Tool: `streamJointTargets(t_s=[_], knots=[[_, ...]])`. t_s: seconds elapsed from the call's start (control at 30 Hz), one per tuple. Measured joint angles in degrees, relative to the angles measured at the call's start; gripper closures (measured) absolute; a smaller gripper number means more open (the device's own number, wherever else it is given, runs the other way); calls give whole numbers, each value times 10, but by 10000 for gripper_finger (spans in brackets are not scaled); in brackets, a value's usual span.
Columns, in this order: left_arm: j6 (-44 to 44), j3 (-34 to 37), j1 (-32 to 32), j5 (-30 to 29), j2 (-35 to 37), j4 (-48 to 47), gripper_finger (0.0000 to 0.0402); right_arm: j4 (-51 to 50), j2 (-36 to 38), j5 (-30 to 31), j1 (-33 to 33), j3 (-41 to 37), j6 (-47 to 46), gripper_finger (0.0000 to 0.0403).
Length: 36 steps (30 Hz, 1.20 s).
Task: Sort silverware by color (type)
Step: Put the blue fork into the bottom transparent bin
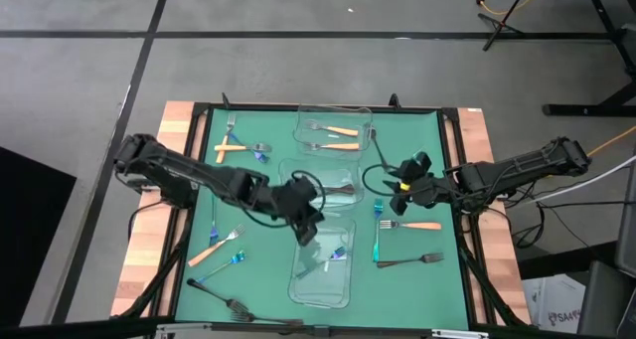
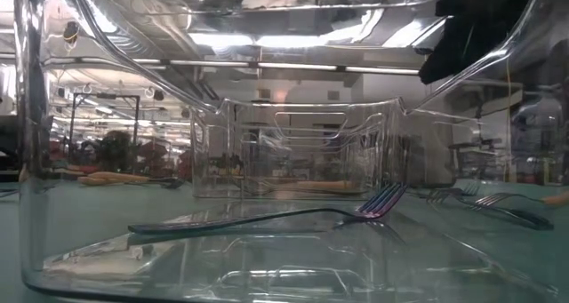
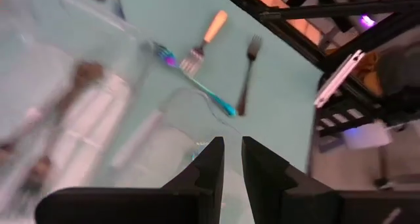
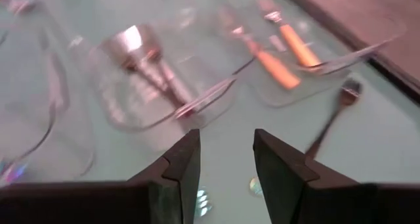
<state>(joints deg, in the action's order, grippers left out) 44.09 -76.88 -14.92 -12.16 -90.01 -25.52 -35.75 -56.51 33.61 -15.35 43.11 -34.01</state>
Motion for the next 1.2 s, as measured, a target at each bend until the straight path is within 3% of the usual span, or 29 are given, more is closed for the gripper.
streamJointTargets(t_s=[0.2,0.3,0.47,0.6,0.8,0.97,1.2], knots=[[-112,0,59,5,21,-16,353,-5,0,107,12,0,-93,272],[-165,0,92,42,21,-24,353,-10,0,113,49,0,-141,272],[-239,0,151,103,21,-49,353,-50,0,43,153,0,-220,272],[-297,0,191,105,22,-56,353,-100,0,-24,244,0,-261,272],[-342,0,237,106,23,-55,353,-128,-19,-61,349,0,-264,272],[-357,0,254,106,23,-56,353,-128,-65,-121,405,0,-264,272],[-358,0,258,106,23,-60,353,-128,-146,-158,439,0,-275,272]])
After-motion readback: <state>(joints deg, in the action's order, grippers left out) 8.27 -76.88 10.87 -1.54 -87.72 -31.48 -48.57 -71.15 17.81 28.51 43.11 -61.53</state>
